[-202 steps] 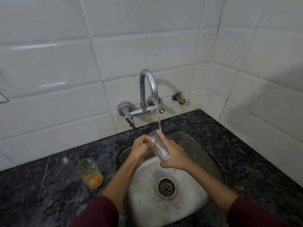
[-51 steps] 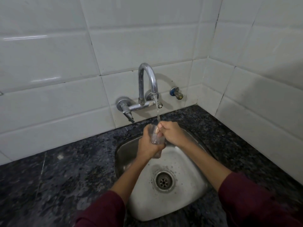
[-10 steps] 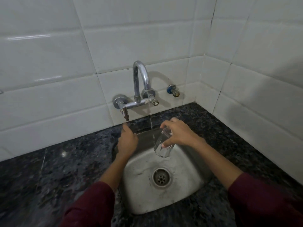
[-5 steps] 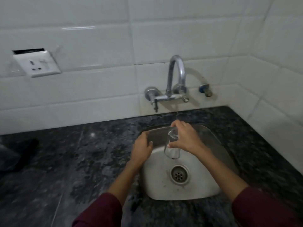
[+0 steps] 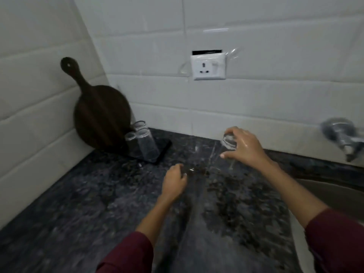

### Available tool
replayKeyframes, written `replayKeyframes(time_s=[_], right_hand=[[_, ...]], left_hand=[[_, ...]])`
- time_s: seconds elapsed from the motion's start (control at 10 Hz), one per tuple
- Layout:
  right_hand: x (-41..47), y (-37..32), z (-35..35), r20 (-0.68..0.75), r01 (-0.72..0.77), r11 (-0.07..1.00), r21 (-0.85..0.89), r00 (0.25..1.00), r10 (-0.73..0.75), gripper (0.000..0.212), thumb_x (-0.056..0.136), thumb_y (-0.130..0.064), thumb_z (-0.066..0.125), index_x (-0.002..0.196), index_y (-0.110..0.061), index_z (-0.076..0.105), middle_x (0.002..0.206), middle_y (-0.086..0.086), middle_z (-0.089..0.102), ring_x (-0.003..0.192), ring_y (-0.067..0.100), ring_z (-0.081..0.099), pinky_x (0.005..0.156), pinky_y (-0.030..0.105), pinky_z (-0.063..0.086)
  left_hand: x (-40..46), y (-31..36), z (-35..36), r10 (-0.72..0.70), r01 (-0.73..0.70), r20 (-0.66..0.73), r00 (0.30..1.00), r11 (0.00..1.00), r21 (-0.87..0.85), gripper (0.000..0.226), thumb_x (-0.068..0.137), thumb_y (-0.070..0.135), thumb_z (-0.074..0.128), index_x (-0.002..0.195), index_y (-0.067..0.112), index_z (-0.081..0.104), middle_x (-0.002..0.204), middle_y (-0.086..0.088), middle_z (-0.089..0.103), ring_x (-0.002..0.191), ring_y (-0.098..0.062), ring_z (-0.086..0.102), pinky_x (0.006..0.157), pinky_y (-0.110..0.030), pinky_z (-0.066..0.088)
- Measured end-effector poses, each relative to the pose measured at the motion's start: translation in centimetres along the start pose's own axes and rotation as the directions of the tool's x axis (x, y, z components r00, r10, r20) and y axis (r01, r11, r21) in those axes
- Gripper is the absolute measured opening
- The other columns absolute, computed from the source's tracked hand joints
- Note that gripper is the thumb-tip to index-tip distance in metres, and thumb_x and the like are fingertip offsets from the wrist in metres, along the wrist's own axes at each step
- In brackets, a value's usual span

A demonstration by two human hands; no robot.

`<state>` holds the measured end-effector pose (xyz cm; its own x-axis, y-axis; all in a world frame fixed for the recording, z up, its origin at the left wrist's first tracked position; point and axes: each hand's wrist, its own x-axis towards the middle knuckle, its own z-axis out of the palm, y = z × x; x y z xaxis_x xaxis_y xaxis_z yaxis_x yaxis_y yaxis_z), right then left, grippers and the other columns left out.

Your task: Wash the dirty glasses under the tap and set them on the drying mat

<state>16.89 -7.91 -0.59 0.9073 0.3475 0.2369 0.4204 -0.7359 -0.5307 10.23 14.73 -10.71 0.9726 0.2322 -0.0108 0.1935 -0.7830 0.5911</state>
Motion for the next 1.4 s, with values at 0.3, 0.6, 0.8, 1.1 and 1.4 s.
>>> replayKeyframes(time_s=[0.3,0.6,0.8,1.1,1.4], right_hand=[[16.6,-10.8,14.1,0.106,0.221,0.975,-0.005,0.970,-0.220,0.070,0.063,-0.020,0.084,0.122,-0.016,0.047,0.127,0.007,0.055,0.116,0.026,0.048,0.093,0.036,0.041],[22.2,-12.1,21.2,0.243,0.260,0.963,-0.073,0.941,-0.236,0.070,0.063,-0.015,0.084,0.122,-0.016,0.047,0.128,0.006,0.055,0.115,0.026,0.049,0.090,0.035,0.042],[23.3,-12.0,22.4,0.270,0.274,0.959,-0.070,0.931,-0.246,0.071,0.062,-0.015,0.084,0.122,-0.016,0.047,0.127,0.006,0.057,0.115,0.026,0.050,0.093,0.039,0.044],[23.8,-12.4,22.0,0.394,0.294,0.952,-0.084,0.887,-0.239,0.075,0.067,0.001,0.076,0.133,-0.011,0.041,0.138,0.012,0.046,0.124,0.028,0.046,0.099,0.033,0.038],[19.3,-10.8,18.5,0.281,0.193,0.981,0.006,0.941,-0.187,0.078,0.072,0.014,0.051,0.142,-0.013,0.031,0.150,0.011,0.033,0.135,0.028,0.035,0.105,0.028,0.032]], left_hand=[[3.8,-13.5,-4.6,-0.214,0.182,0.070,0.974,0.933,0.310,0.058,0.095,0.034,0.046,0.139,-0.003,0.035,0.149,-0.021,0.032,0.143,-0.034,0.020,0.114,-0.049,0.025],[5.1,-16.3,-4.5,-0.251,0.166,0.201,0.947,0.916,0.364,0.075,0.099,0.047,0.032,0.151,0.001,0.005,0.161,-0.015,-0.004,0.148,-0.032,-0.009,0.119,-0.050,0.000],[5.4,-16.0,-4.3,-0.274,0.179,0.223,0.936,0.912,0.368,0.074,0.100,0.044,0.030,0.150,-0.001,0.000,0.160,-0.016,-0.009,0.147,-0.034,-0.012,0.118,-0.051,-0.003],[5.6,-16.0,-4.7,-0.279,0.169,0.256,0.925,0.909,0.381,0.074,0.100,0.044,0.031,0.150,-0.001,0.000,0.160,-0.016,-0.009,0.147,-0.035,-0.011,0.118,-0.052,0.000],[5.6,-14.6,-5.2,-0.300,0.205,0.268,0.916,0.921,0.331,0.072,0.097,0.040,0.042,0.149,-0.001,0.014,0.160,-0.019,0.003,0.148,-0.035,-0.003,0.118,-0.053,0.008]])
